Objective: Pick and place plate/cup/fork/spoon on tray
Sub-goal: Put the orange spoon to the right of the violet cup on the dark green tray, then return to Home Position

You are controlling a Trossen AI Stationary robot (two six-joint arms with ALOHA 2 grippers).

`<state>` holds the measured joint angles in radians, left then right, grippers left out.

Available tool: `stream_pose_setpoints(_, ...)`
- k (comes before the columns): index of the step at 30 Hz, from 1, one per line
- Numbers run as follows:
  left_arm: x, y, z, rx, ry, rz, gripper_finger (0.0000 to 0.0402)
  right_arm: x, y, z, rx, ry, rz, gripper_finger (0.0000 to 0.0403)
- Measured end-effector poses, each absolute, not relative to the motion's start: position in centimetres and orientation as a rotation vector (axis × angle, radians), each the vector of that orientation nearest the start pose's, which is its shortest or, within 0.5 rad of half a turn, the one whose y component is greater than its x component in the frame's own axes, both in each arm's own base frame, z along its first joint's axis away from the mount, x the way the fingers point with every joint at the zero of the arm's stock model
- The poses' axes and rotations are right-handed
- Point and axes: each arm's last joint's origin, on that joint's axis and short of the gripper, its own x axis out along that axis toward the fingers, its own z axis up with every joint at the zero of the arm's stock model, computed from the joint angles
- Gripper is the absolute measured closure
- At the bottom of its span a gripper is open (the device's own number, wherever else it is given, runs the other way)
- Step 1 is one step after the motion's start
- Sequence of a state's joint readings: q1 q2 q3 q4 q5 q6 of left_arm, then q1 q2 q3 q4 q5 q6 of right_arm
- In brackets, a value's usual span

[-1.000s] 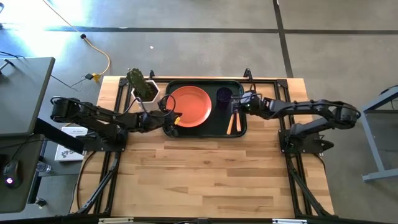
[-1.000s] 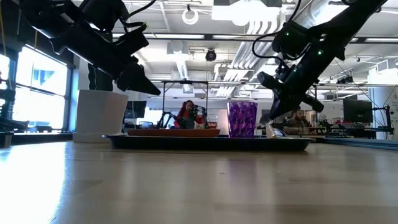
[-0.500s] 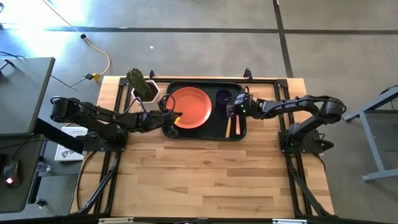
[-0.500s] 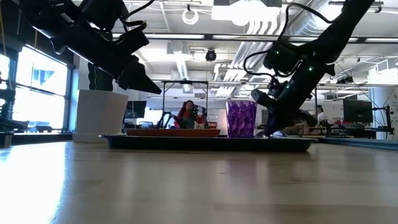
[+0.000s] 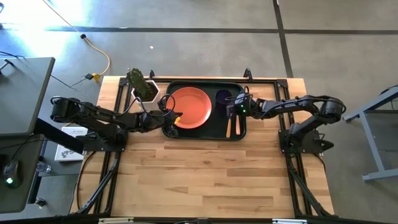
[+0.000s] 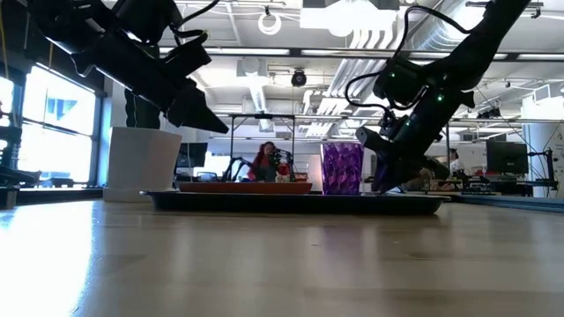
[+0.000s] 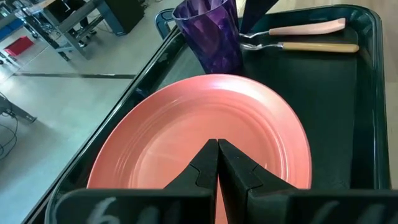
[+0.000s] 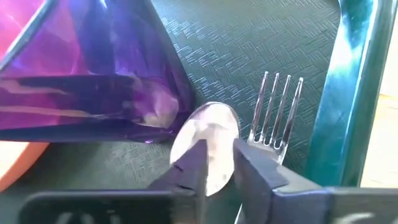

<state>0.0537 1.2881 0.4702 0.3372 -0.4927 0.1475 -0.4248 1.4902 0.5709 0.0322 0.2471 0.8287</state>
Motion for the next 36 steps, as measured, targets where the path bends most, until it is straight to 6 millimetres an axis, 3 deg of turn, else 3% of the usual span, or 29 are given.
stream_pose_setpoints(4,23.9,2.7,17.6,0.236,0.515,0.504,0.0401,23.0,-11.0,13.5,0.827,0.593,-0.951,0.0278)
stream_pose_setpoints(8,24.0,2.6,17.6,0.191,0.497,0.475,0.0401,23.1,-10.0,14.6,0.769,0.581,-0.910,0.0251)
stream_pose_setpoints(13,24.5,2.1,18.2,0.131,0.409,0.307,0.0401,22.8,-7.4,17.6,0.645,0.519,-0.826,0.0247)
stream_pose_setpoints(20,23.9,1.8,20.5,0.131,0.289,0.219,0.0401,20.5,-4.2,23.0,0.405,0.401,-0.605,0.0250)
stream_pose_setpoints(25,22.0,1.8,24.0,0.151,0.113,0.147,0.0401,18.4,-3.1,26.8,0.188,0.249,-0.263,0.0281)
stream_pose_setpoints(28,20.5,1.9,26.1,0.152,-0.020,-0.009,0.0401,17.9,-2.5,28.4,0.050,0.130,-0.066,0.0312)
stream_pose_setpoints(31,19.2,1.8,27.5,0.162,-0.110,-0.114,0.0401,17.8,-2.3,29.2,-0.038,0.051,0.011,0.0347)
stream_pose_setpoints(36,17.3,2.3,27.4,0.228,-0.208,-0.059,0.0401,17.6,-2.5,29.1,-0.067,0.067,0.011,0.0397)
